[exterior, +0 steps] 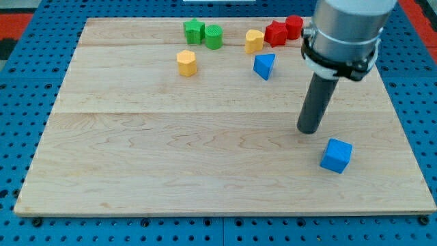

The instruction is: Slide the blue triangle closer to the blue cube

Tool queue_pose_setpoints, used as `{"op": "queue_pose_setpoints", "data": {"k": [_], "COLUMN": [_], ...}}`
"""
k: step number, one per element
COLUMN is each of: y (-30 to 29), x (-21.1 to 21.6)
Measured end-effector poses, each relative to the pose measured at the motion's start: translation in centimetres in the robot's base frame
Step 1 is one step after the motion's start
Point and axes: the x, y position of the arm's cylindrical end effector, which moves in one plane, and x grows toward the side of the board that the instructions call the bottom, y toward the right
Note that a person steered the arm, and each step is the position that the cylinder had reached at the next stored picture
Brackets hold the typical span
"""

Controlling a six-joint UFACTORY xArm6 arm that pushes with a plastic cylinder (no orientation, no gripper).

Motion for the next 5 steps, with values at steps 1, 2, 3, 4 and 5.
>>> {"op": "queue_pose_setpoints", "data": {"k": [1, 2, 3, 4, 5], "y": [-0.5, 1.6, -2.8, -8.3, -5.6], "x": [-6.5, -13.7, -16.8, -15.8, -9.7]}}
